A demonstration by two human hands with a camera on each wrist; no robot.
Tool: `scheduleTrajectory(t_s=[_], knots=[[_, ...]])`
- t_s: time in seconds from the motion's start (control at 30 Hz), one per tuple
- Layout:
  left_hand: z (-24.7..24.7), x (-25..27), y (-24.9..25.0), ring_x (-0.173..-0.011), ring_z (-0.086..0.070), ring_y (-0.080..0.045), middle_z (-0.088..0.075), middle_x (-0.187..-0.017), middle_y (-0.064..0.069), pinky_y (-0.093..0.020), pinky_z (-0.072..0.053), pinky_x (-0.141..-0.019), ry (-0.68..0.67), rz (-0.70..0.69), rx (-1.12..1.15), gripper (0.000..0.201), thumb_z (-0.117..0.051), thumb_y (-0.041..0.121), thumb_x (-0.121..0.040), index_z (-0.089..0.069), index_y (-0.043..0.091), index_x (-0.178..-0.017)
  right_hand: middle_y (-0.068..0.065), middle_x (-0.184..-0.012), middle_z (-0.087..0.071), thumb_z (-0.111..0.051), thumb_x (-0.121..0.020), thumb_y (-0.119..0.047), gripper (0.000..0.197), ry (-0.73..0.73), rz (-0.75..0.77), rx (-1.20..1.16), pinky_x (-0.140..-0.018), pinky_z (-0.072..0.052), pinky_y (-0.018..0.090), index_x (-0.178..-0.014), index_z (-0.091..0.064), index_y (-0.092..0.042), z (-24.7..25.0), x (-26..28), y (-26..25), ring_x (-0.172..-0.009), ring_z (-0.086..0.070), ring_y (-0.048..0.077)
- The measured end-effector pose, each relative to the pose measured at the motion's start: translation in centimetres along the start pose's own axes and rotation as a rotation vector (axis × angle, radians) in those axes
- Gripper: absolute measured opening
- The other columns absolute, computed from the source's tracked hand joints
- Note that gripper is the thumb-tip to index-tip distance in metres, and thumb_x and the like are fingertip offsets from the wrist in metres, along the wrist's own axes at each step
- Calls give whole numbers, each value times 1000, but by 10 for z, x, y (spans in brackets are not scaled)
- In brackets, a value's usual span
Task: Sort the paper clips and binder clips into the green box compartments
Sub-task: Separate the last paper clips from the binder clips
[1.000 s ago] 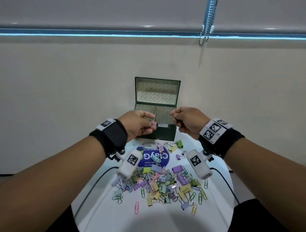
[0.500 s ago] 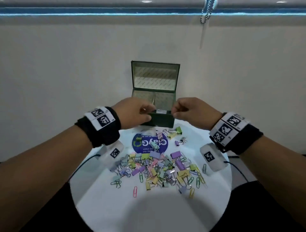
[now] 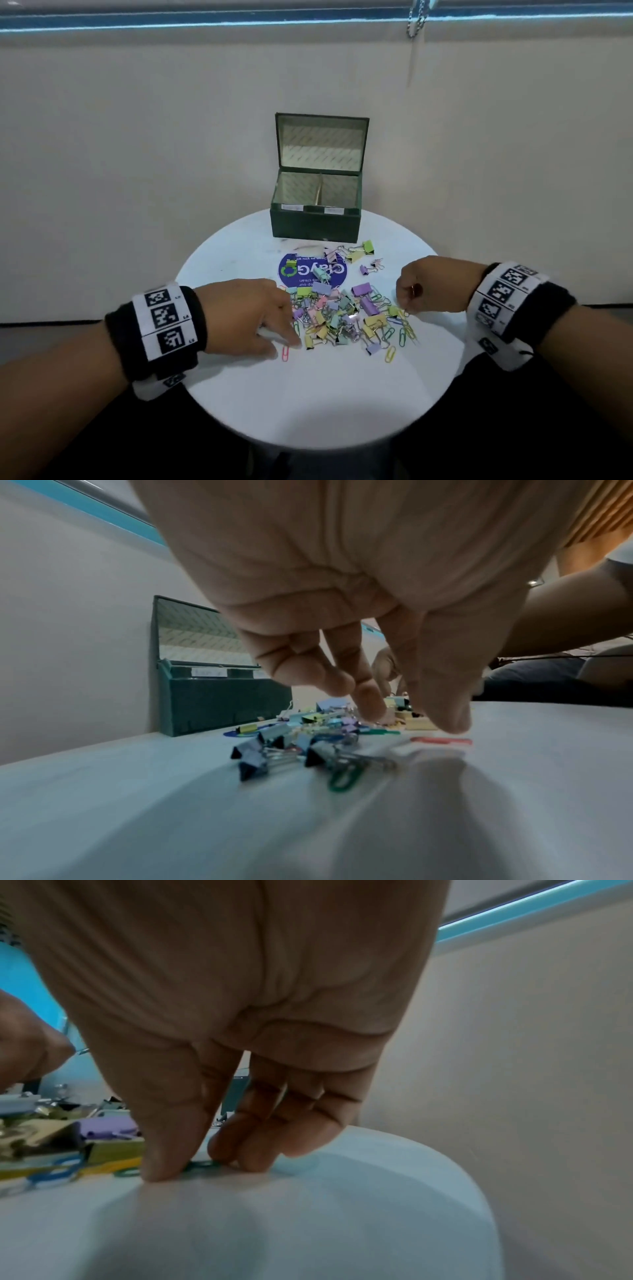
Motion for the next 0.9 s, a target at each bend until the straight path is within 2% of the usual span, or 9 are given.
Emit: scheduleTrajectory(t_s=[0.13, 0.23, 0.33, 0.4, 0.53, 0.67, 0.77, 0.83, 0.9], knots=[[-10, -9, 5, -102, -44, 7, -57, -109, 23, -15, -38, -82, 41, -27, -24, 23, -64, 49, -86, -70, 50, -108, -1, -82, -64, -56, -82, -18, 7, 32, -17, 53, -64, -43, 23, -75, -58, -17, -6, -4, -5, -67, -47, 13], [-12, -13, 7, -102, -48, 1, -60, -106, 20, -20, -43, -82, 75, -23, -18, 16, -65, 46, -86, -74, 42, -99, -7, -65, -50, -56, -80, -16, 17, 82, -22, -5, -56, -35, 21, -69, -45, -22, -5, 0, -8, -59, -40, 12], [-13, -14, 9, -95, -51, -2, -61, -95, 17, -25, -48, -79, 78, -48, -16, 13, -58, 38, -87, -70, 35, -90, -7, -66, -62, -53, -81, -11, 13, 81, -57, -193, -61, -50, 30, -82, -53, -23, 6, 9, -9, -60, -59, 14], [-11, -14, 10, -86, -53, -1, -59, -87, 18, -23, -48, -74, 89, -40, -3, 11, -52, 35, -87, -63, 33, -86, -6, -65, -63, -47, -86, -10, 16, 39, -92, -244, -66, -53, 36, -87, -57, -22, 9, 14, -9, -60, -59, 16], [8, -13, 0, -70, -59, 2, -67, -79, 16, -17, -46, -64, 215, 168, 346, 11, -63, 20, -88, -59, 30, -85, -6, -68, -44, -51, -91, -18, 21, -31, -84, -139, -65, -35, 30, -72, -45, -17, 5, 20, -11, -65, -38, 15], [25, -7, -17, -61, -57, -13, -60, -69, 4, -28, -45, -55, 228, 374, 744, 25, -48, 7, -87, -65, 24, -90, -11, -75, -56, -67, -83, -37, 15, -100, -58, 0, -66, -43, 24, -79, -63, -23, -8, 27, -19, -69, -51, 9], [33, 1, -21, -57, -47, -2, -54, -60, 17, -23, -39, -63, 166, 411, 529, 20, -51, 17, -87, -66, 26, -79, -12, -75, -58, -66, -84, -30, 12, -75, -60, 21, -66, -44, 21, -74, -62, -26, -15, 26, -20, -67, -51, 6], [34, 8, -17, -68, -49, 5, -55, -72, 19, -19, -36, -66, 44, 350, 191, 11, -62, 34, -89, -65, 30, -80, -12, -71, -56, -64, -86, -27, 17, -57, -46, 4, -64, -42, 18, -70, -59, -28, -14, 23, -18, -63, -49, 4], [30, 13, -10, -76, -51, 5, -56, -80, 17, -20, -40, -70, -84, 336, -43, 20, -66, 52, -83, -67, 32, -80, -11, -67, -53, -64, -87, -24, 19, -35, -17, -28, -60, -38, 15, -69, -56, -25, -9, 21, -17, -59, -45, 4]])
Point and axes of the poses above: each hand's wrist, its own x-axis away from the middle knuckle, its own z-axis out of the back of the hand, y = z × x, the point moved 1 cm from there along -x, towards the middle knuckle
